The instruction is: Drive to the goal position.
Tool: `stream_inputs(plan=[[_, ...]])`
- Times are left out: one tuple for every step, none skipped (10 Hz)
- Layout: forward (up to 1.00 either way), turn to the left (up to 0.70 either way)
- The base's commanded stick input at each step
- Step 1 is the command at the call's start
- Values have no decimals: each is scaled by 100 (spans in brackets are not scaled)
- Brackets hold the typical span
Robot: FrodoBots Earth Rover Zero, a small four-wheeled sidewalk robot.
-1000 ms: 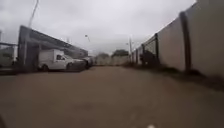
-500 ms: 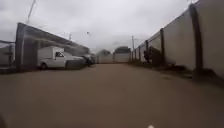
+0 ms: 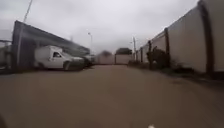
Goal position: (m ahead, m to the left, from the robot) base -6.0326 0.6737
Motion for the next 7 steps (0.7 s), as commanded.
stream_inputs(plan=[[100,0],[100,0],[100,0],[100,0],[100,0],[100,0],[100,0]])
